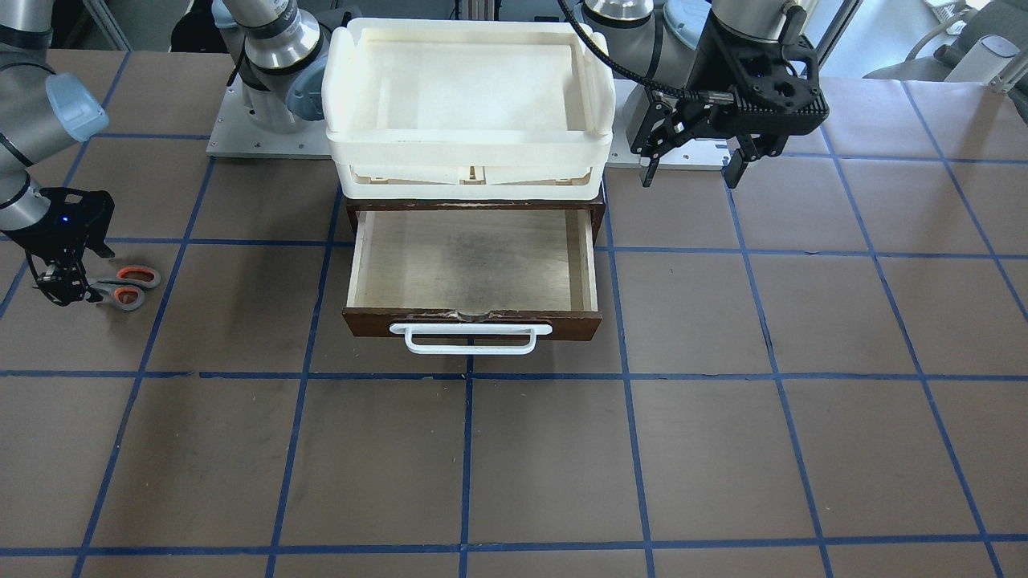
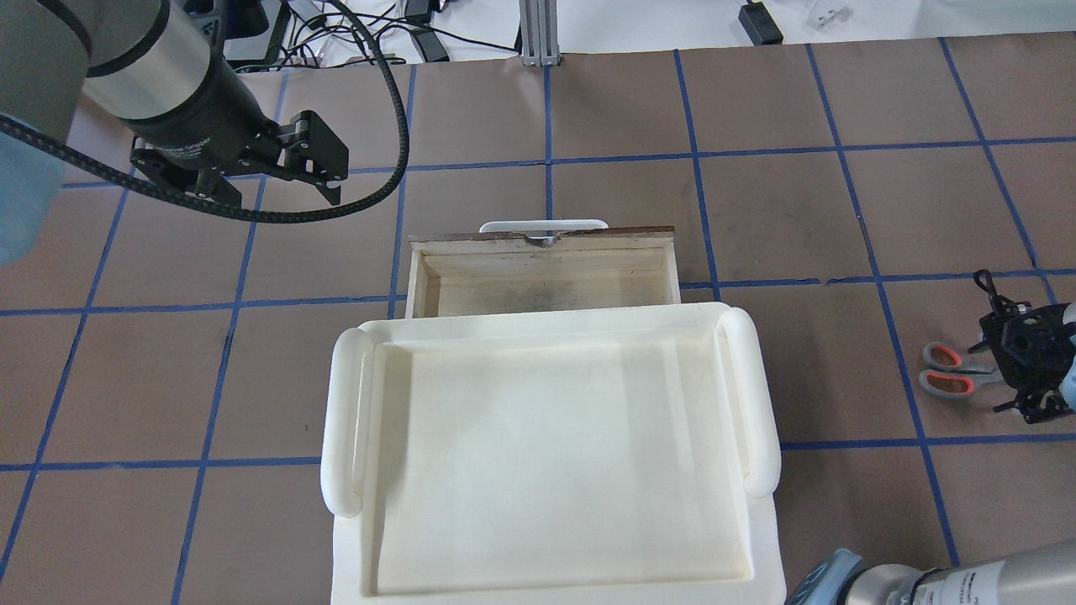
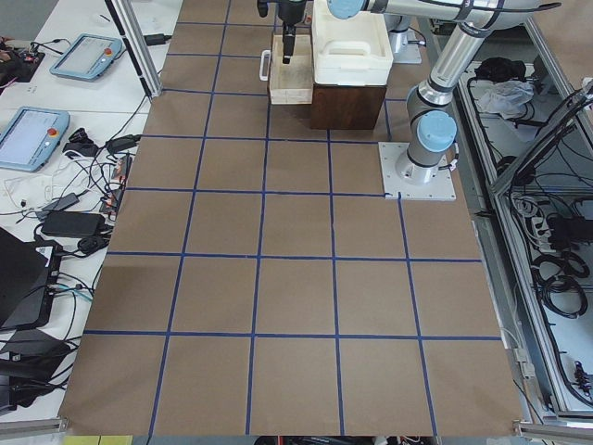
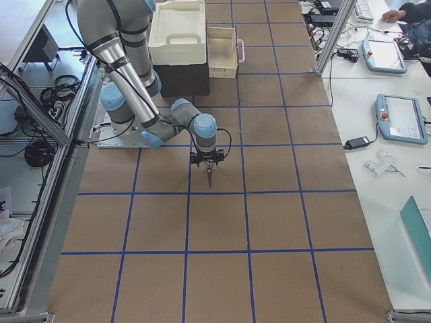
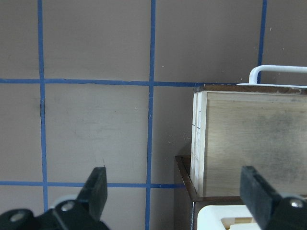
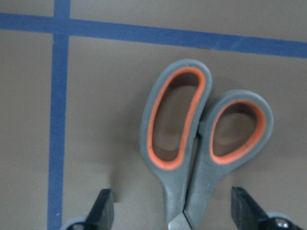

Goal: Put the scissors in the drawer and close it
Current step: 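Lower the right gripper and close it on the scissors handles, then lift the scissors with the right gripper and carry them over the drawer, then lower the scissors into the drawer and open the right gripper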

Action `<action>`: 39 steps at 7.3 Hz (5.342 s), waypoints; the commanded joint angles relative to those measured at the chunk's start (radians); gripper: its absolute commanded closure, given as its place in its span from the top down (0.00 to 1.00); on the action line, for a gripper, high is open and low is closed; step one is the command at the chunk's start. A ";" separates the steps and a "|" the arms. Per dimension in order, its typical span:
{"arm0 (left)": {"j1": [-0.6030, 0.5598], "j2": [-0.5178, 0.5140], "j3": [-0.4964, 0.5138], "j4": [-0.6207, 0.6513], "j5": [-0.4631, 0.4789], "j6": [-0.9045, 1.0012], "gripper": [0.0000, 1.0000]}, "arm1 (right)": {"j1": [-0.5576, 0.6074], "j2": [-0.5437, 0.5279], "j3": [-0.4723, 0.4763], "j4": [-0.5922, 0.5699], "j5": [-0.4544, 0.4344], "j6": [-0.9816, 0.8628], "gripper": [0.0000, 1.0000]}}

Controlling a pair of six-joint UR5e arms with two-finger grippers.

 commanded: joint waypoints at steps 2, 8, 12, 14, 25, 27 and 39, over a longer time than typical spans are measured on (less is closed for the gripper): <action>0.000 0.001 0.000 0.000 0.000 0.000 1.00 | 0.000 0.003 -0.003 -0.007 -0.007 0.005 0.57; 0.000 0.001 0.000 0.000 0.000 0.000 1.00 | 0.000 0.004 -0.044 -0.001 -0.031 0.030 0.00; 0.003 0.001 0.002 0.002 0.000 0.000 1.00 | 0.047 -0.089 -0.188 0.250 -0.033 0.150 0.00; 0.003 -0.002 0.002 0.002 -0.002 0.000 1.00 | 0.098 -0.097 -0.367 0.424 -0.038 0.159 0.00; 0.005 0.001 0.000 0.002 -0.002 0.000 1.00 | 0.964 -0.090 -0.689 0.764 -0.005 1.181 0.00; 0.005 0.001 0.000 0.002 -0.002 0.000 1.00 | 1.128 -0.004 -0.759 0.733 -0.007 1.365 0.00; 0.003 0.001 0.000 0.000 -0.002 0.000 1.00 | 1.275 0.044 -0.753 0.711 -0.022 1.403 1.00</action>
